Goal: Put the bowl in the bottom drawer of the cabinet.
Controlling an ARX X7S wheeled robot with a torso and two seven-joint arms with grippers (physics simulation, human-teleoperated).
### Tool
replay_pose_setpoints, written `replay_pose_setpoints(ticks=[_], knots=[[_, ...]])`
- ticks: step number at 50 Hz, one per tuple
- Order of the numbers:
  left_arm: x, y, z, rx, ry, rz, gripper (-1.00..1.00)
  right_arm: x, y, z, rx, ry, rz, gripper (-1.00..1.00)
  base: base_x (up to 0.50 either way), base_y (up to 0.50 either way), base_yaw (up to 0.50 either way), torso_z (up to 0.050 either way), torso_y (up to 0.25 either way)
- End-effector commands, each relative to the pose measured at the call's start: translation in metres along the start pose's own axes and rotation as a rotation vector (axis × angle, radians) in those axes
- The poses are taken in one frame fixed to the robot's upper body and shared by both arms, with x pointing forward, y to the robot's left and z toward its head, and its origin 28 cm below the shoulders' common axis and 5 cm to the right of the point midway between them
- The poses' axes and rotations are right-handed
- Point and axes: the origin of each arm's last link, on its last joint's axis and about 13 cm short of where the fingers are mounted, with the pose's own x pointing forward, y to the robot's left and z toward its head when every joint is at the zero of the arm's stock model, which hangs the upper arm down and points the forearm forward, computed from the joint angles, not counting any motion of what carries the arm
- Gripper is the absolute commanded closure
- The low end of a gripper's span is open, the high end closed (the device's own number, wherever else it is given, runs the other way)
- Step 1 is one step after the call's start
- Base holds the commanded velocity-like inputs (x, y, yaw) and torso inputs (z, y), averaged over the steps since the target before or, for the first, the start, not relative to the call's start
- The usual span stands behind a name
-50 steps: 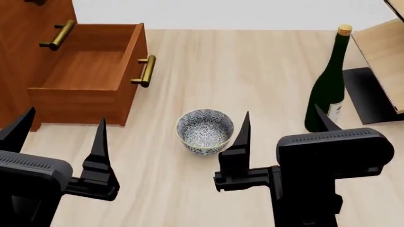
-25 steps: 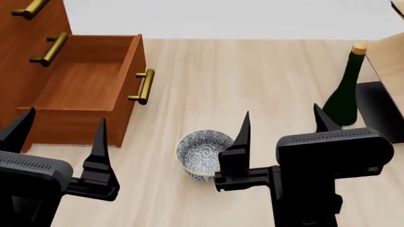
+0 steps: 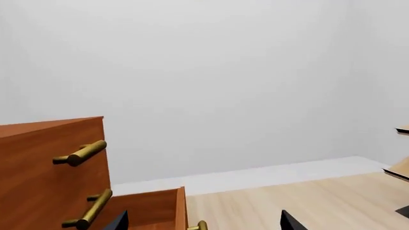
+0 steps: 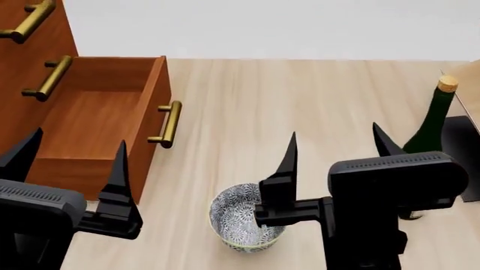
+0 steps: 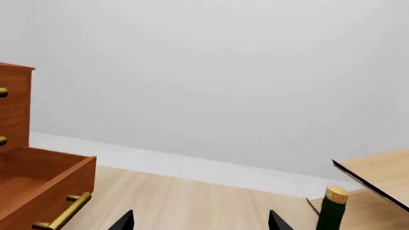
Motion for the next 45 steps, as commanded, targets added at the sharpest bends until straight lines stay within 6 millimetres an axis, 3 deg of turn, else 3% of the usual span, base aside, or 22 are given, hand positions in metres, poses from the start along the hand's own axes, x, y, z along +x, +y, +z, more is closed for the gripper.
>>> replay_pose_setpoints(ticks=[1,45], knots=[[-0.0001,-0.0004,0.0004,-0.003,0.0,-0.003,-1.0,-0.0003,-0.0004,0.0002,0.002,-0.001,0.0,-1.0,0.21,0.02,0.0,0.0,0.0],[0.0001,-0.0002,-0.0024,-0.006,0.005,-0.009,-1.0,-0.0006,-0.0002,0.0004,0.004,-0.006,0.002,-1.0,0.21,0.02,0.0,0.0,0.0]])
